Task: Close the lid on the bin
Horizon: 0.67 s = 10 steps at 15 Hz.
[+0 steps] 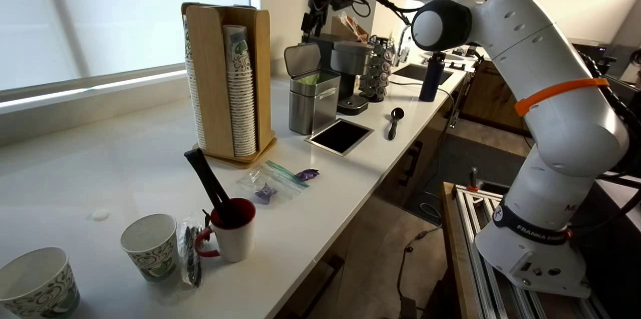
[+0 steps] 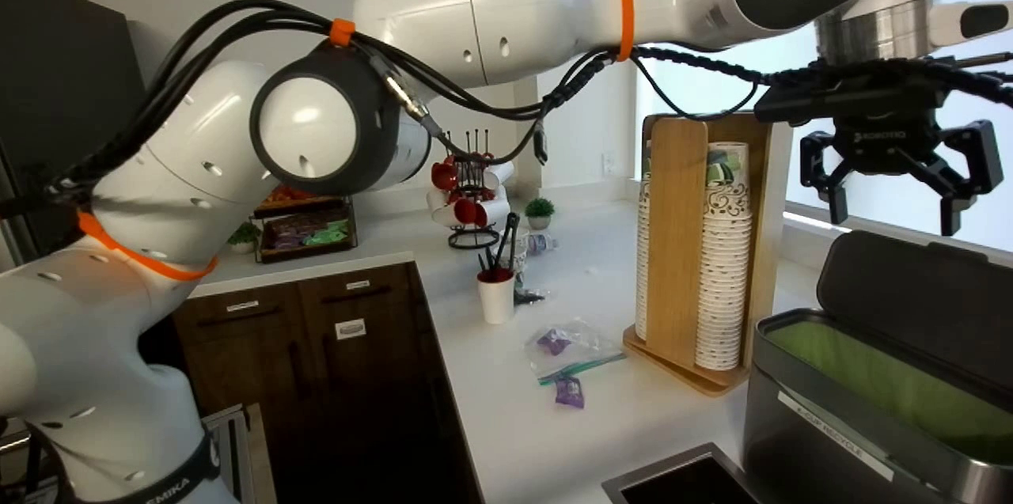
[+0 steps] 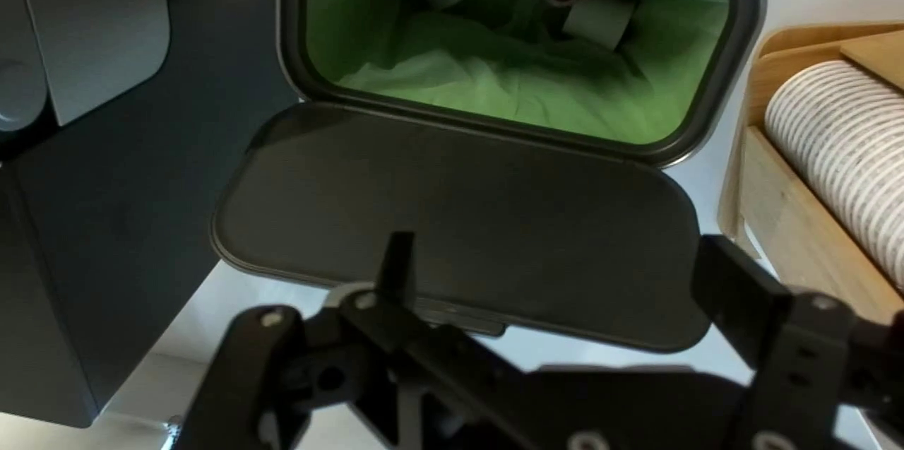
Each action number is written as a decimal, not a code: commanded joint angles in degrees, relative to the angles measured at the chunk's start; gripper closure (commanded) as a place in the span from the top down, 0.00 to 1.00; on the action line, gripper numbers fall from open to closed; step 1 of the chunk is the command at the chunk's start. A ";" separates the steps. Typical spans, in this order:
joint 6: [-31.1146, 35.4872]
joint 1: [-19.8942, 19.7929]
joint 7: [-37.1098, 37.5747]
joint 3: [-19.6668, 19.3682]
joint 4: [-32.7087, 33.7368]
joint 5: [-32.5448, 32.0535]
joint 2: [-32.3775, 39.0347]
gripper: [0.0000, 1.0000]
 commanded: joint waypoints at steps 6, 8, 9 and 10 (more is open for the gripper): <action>20.51 -2.27 0.77 5.43 2.67 8.47 5.08 1.00; 24.14 -2.66 2.56 6.61 3.62 10.30 6.70 1.00; 23.93 -2.42 4.33 6.23 3.73 10.06 7.01 1.00; 23.40 -1.79 2.17 5.54 0.36 8.51 4.49 1.00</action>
